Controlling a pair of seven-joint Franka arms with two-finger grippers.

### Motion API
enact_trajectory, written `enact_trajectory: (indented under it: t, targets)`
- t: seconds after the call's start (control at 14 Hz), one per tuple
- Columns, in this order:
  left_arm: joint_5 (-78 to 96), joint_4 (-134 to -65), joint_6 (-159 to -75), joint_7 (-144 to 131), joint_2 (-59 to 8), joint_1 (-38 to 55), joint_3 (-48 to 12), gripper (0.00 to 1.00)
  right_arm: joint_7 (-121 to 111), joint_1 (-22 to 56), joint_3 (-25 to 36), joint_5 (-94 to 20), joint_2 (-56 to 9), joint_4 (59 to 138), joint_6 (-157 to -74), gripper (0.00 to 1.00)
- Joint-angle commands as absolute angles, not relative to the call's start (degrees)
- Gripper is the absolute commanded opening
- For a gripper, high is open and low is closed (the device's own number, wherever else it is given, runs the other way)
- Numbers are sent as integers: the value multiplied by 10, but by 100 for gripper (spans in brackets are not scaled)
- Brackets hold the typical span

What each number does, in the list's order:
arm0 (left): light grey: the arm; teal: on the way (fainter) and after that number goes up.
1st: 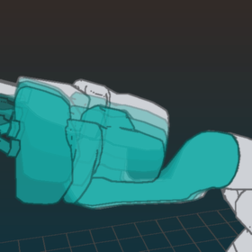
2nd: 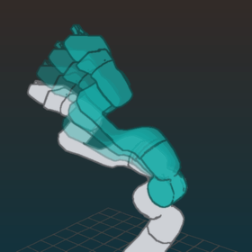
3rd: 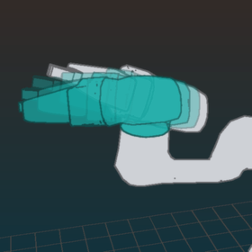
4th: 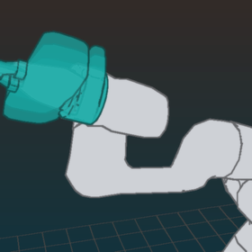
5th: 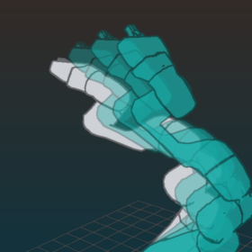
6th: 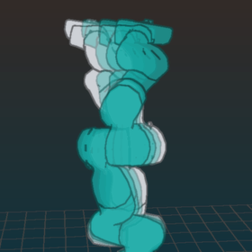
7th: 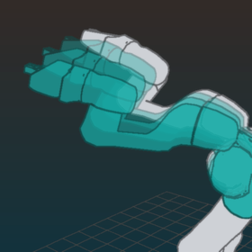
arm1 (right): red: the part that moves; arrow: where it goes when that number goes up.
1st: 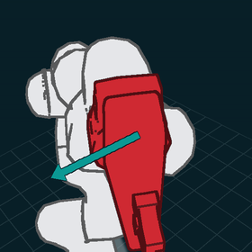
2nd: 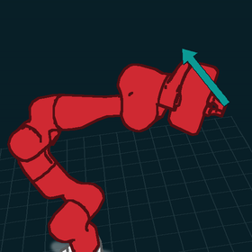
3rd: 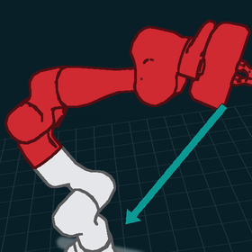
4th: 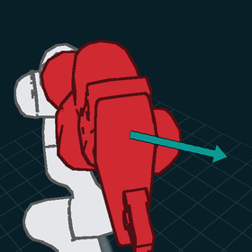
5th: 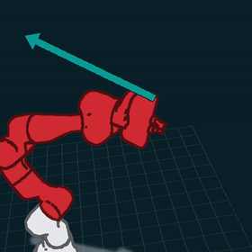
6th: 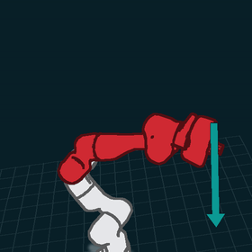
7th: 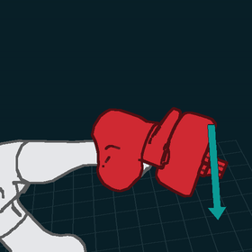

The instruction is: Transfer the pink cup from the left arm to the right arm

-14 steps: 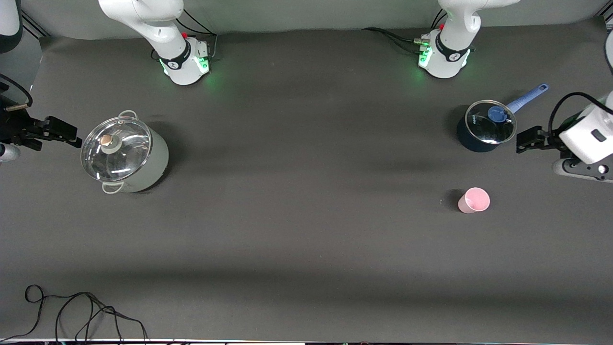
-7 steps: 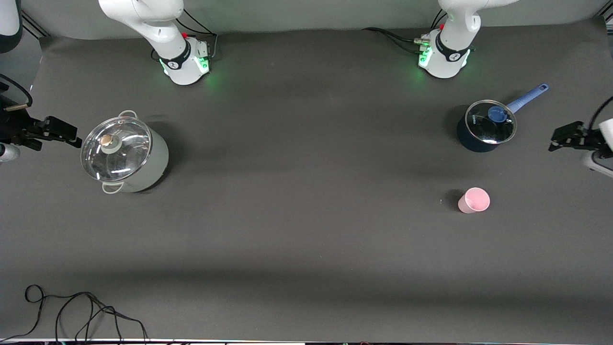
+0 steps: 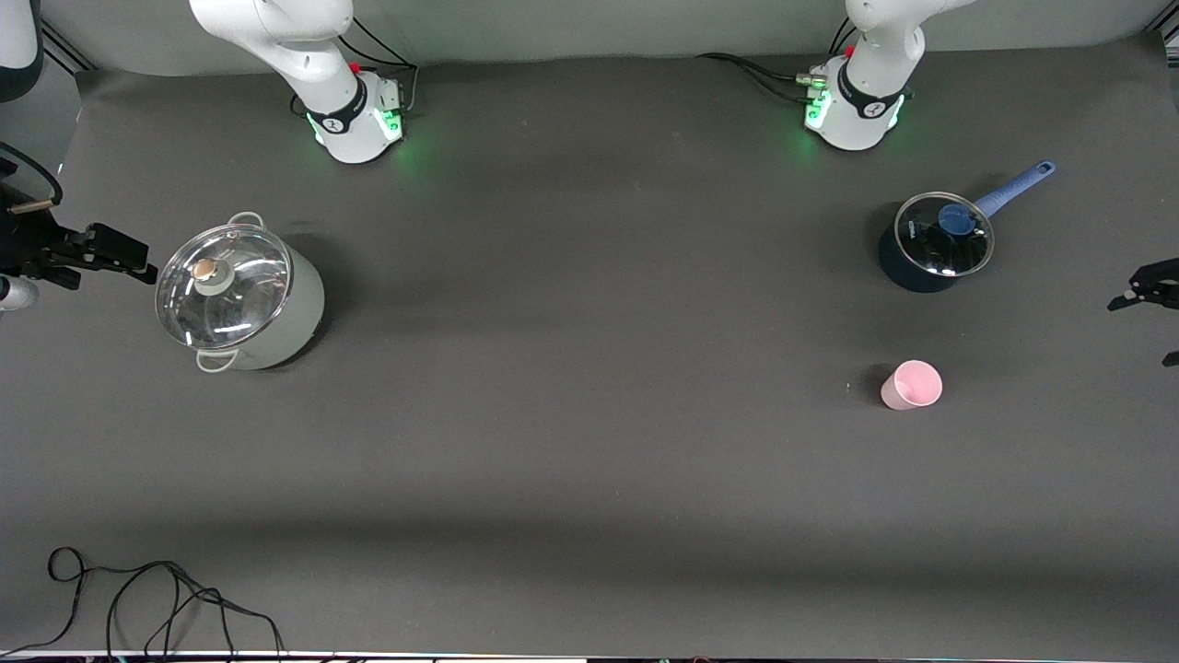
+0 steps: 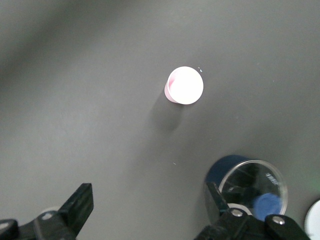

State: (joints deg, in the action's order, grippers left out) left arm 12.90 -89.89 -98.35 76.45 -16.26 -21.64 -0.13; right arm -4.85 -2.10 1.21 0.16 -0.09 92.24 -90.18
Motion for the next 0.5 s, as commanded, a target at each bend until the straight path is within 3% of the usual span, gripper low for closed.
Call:
enact_trajectory:
  t: [0.0, 0.43]
  targets:
    - [202, -886, -993, 909, -219, -270, -5, 99, -50, -18, 16, -3, 8, 927, -907, 100]
    - [377, -867, -984, 1195, -350, -336, -6, 98, -50, -19, 16, -3, 8, 927, -907, 100]
